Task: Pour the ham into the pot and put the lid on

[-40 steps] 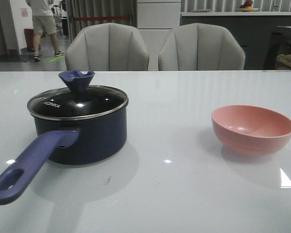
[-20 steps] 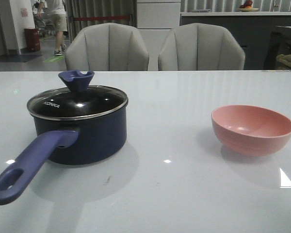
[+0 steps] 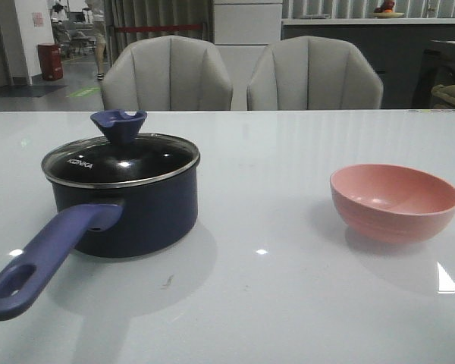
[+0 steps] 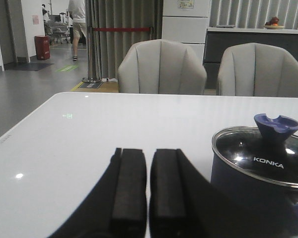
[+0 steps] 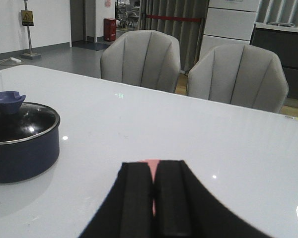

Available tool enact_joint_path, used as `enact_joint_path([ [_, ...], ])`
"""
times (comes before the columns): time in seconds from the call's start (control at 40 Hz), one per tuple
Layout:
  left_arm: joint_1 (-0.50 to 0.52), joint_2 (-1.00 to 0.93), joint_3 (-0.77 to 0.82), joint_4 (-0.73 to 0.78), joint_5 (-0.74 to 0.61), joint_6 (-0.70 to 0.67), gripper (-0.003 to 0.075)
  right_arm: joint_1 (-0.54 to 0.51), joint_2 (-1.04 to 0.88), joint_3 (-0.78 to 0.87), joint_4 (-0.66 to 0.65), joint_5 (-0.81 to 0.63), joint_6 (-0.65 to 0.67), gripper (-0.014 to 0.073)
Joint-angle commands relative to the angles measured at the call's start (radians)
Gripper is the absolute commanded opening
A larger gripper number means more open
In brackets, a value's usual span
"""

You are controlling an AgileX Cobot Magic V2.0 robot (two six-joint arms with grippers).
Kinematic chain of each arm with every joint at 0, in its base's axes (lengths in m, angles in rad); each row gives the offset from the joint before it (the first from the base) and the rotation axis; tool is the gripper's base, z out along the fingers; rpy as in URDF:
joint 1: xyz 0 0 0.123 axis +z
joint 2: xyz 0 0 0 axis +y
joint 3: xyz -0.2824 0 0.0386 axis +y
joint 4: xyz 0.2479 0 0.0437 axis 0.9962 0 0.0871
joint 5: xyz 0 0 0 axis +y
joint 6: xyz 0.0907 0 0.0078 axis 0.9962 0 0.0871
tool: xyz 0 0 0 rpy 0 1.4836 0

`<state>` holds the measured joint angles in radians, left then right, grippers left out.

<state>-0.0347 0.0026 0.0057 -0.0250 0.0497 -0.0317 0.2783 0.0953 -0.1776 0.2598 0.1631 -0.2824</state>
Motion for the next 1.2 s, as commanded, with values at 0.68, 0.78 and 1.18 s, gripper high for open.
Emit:
enact_joint_path([
  [0.68, 0.000, 0.012, 0.020, -0.005, -0.084, -0.003, 0.0119, -0.001, 0.011, -0.028, 0.006, -0.077, -0.008, 0.0169],
  [0.78, 0.000, 0.012, 0.020, -0.005, -0.084, -0.003, 0.0119, -0.001, 0.011, -0.028, 0.006, -0.077, -0.008, 0.0169],
  [1.18, 0.000, 0.012, 0.020, -0.005, -0.084, -0.003, 0.0119, -0.019, 0.008, 0.026, -0.116, -0.113, 0.030, 0.0169],
])
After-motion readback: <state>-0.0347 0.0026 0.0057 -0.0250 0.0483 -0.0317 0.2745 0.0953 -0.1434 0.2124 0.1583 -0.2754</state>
